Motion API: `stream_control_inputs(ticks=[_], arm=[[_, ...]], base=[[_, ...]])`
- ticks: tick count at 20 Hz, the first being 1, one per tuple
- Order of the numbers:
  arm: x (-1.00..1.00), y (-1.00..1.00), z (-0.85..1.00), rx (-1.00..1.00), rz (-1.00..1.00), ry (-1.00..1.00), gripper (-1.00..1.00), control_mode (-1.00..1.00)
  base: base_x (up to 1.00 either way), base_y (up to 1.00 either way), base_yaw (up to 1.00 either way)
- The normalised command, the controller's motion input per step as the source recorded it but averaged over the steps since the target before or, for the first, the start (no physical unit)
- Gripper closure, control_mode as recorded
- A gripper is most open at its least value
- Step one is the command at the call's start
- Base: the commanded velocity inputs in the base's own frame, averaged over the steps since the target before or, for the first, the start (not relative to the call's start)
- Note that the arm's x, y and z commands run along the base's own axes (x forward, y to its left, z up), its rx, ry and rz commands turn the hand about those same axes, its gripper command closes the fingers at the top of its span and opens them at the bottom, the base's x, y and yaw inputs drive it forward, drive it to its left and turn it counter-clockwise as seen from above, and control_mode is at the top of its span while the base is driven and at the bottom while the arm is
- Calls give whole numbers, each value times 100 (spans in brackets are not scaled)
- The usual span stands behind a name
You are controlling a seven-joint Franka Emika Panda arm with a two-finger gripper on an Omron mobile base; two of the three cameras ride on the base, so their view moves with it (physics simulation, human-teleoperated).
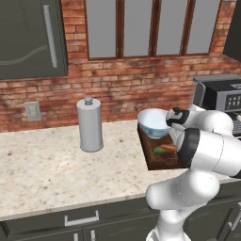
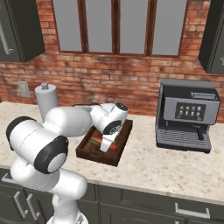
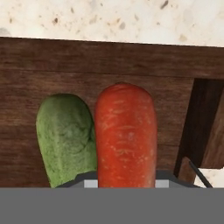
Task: Place the two vegetables and bowl onto the tray for setting up a vegetable dip station.
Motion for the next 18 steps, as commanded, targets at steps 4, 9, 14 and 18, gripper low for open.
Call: stream_control_inputs(ticks=[4,9,14,18], arm=[[-5,0,-26,0,-4,3,-100,-100],[0,0,-27,0,-6,7,-100,-100],[-1,-3,-21,0,-6,0,-100,-100],[-6,-7,-18,1,-5,5,-100,-100]], base=[[0,0,0],[0,0,0],[0,0,0],[0,0,0]])
